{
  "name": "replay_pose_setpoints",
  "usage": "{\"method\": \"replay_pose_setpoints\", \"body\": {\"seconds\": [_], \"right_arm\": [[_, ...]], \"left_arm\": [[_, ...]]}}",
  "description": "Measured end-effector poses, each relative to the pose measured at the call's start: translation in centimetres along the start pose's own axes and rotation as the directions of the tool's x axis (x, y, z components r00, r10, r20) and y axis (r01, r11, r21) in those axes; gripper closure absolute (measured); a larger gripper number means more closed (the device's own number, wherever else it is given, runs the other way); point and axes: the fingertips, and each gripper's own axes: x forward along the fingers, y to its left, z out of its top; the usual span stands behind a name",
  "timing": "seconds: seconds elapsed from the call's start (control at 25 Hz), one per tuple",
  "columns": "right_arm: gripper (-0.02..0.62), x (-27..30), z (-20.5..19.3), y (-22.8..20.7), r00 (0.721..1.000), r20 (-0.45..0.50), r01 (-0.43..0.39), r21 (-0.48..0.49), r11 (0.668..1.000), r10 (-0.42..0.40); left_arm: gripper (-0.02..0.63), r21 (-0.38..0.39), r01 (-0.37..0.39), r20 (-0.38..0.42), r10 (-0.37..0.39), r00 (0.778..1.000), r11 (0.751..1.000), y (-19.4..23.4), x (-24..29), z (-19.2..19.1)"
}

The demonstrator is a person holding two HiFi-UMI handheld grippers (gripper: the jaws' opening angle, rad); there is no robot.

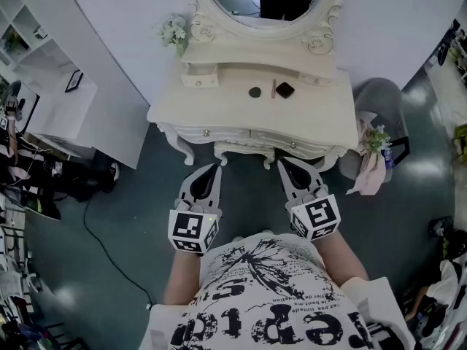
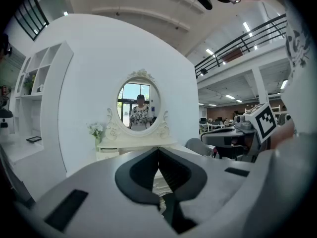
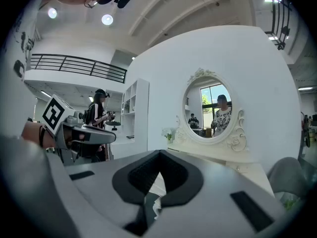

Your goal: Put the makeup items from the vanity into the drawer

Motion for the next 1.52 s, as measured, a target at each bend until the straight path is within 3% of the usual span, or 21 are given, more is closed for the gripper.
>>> {"method": "replay_pose_setpoints", "body": {"seconds": [0.68,0.96,1.28,1.52], "right_arm": [[0.578,-0.8,-2.6,-3.0,0.997,-0.046,-0.056,0.026,0.998,0.057],[0.578,0.5,-4.6,-5.5,0.994,-0.092,-0.055,0.022,0.998,0.057],[0.578,7.5,-4.3,-4.2,0.989,-0.109,-0.097,0.029,0.995,0.1],[0.577,16.5,-3.0,-4.4,0.993,-0.117,0.01,0.045,0.999,-0.004]], "left_arm": [[0.586,-0.026,-0.042,-0.019,0.042,0.999,0.999,-2.7,2.2,-1.5],[0.586,0.01,-0.071,-0.029,0.071,0.997,0.997,-3.0,4.0,-2.6],[0.586,0.0,-0.077,-0.02,0.077,0.997,0.997,4.5,7.0,-3.2],[0.586,-0.004,-0.02,-0.008,0.02,1.0,1.0,13.8,11.2,-2.0]]}}
